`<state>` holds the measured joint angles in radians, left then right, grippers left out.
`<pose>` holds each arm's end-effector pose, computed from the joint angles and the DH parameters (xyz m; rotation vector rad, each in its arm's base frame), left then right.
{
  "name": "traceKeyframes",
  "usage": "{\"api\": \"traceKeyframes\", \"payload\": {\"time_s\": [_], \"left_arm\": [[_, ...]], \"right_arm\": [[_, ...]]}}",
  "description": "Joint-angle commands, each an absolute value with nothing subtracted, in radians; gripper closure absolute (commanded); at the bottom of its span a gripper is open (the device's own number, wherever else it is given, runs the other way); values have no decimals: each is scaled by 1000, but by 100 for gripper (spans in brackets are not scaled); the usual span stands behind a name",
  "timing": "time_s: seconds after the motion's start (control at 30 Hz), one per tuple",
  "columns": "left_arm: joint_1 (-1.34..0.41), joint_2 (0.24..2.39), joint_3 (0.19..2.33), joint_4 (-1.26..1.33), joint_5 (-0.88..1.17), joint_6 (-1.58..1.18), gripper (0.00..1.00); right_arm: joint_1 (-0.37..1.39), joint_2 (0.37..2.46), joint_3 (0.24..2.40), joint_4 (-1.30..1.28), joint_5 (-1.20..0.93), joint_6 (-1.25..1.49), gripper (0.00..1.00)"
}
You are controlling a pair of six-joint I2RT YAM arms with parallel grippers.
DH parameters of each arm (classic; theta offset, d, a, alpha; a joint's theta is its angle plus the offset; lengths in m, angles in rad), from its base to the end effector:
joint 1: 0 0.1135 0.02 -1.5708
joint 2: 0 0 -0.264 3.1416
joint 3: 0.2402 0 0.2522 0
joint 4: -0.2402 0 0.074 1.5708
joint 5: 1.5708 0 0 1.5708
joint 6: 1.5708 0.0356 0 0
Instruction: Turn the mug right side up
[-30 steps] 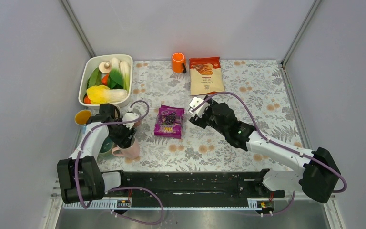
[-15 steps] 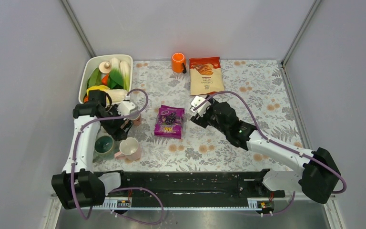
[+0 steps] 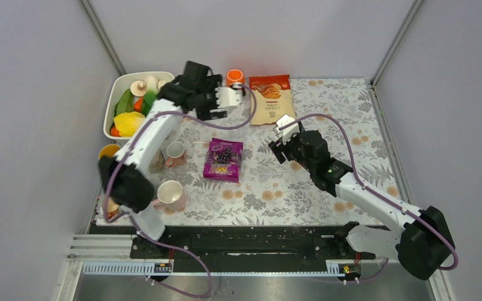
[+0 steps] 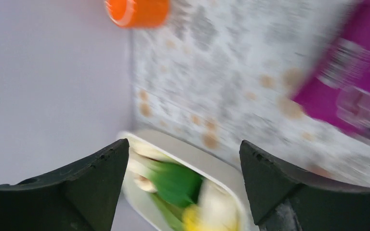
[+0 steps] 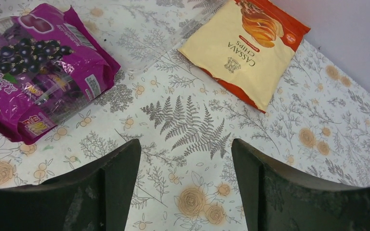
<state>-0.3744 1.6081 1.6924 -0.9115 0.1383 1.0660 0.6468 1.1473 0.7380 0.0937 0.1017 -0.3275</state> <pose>0.3173 -0.1300 0.3773 1.6267 1.7560 0.1603 0.2130 0.1563 0.2778 -0.8210 1.6985 0.1227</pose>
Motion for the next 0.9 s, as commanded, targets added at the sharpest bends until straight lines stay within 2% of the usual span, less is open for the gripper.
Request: {"api": "traceKeyframes", "payload": {"time_s": [0.0,0.13,0.27,0.47,0.6,0.77,0.87], "left_arm": [[-455,1904,1850,-533,-118,1366,12],[-500,2127,1839,-59,-226,1700,12],[-499,2360,1953,189,-212,1877,13],[-491,2626,2212,201,-190,2003,17],[-473,2691,2229,221,-189,2075,23],[-446,2709,2247,179,-201,2109,25],[-440,2731,2292,155,-183,2100,34]], "right_arm": [[642,1091,702,138,77,-280,22],[642,1080,673,141,72,-279,22],[642,1087,657,151,70,-284,22],[641,1122,671,142,58,-305,22],[642,1114,670,142,54,-321,22],[642,1117,673,152,45,-338,22],[641,1131,680,153,29,-339,22]]}}
